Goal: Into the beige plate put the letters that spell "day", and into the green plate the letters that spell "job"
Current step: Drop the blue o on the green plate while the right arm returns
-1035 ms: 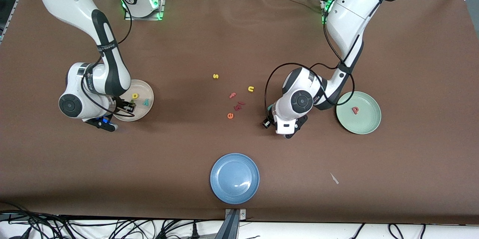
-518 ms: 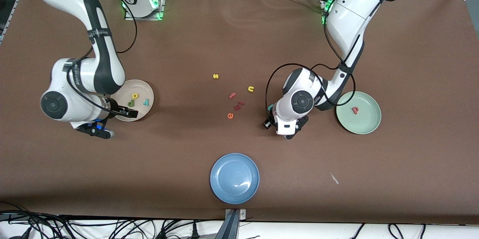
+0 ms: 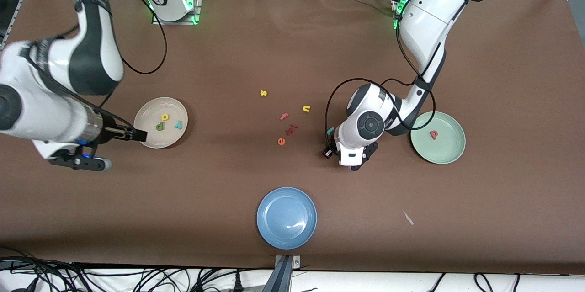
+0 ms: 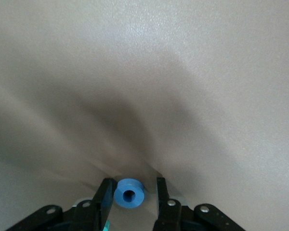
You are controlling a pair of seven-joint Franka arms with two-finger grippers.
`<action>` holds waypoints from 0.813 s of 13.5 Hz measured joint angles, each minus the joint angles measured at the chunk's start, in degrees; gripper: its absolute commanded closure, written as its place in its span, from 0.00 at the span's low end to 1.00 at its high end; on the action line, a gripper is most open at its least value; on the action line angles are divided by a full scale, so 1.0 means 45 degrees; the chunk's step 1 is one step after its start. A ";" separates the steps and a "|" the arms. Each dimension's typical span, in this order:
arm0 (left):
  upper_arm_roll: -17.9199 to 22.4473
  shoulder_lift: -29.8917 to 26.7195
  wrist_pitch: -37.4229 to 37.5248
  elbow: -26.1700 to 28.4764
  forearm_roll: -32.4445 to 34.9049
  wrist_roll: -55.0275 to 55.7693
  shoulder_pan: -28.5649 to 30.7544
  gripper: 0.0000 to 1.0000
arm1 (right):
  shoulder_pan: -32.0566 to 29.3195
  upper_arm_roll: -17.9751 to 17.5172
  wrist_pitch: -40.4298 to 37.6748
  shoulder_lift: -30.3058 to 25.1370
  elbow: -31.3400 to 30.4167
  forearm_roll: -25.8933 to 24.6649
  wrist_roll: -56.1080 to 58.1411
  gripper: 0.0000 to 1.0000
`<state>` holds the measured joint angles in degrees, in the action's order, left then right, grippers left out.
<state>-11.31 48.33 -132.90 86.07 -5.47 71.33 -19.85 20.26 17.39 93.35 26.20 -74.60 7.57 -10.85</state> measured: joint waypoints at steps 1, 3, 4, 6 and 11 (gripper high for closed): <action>0.0003 -0.0003 0.0031 -0.0011 0.0010 -0.0023 0.0000 0.78 | -0.0095 -0.0039 -0.0129 -0.0439 -0.0005 -0.0018 0.0097 0.00; 0.0043 -0.0005 0.0049 -0.0042 0.0021 -0.0075 0.0001 0.83 | -0.1153 -0.1020 -0.0147 -0.1362 -0.0170 -0.0511 0.0507 0.00; 0.0119 -0.0009 0.0048 -0.0088 0.0041 -0.0180 0.0005 0.83 | -0.2199 -0.2093 -0.0001 -0.1873 -0.0412 -0.0947 0.0598 0.00; 0.0289 -0.0022 0.0050 -0.0187 0.0117 -0.0457 0.0028 0.84 | -0.3767 -0.3563 0.0124 -0.3025 -0.1502 -0.1258 0.0706 0.00; 0.0385 -0.1039 0.1079 -0.0530 0.0702 -0.1145 0.0744 0.84 | -0.4065 -0.3922 0.0923 -0.5582 -0.5106 -0.1361 0.0706 0.00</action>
<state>-9.58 43.65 -128.05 83.68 -2.31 66.17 -16.50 1.97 -0.25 97.50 1.08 -97.58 1.44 -7.67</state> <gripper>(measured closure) 0.749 0.000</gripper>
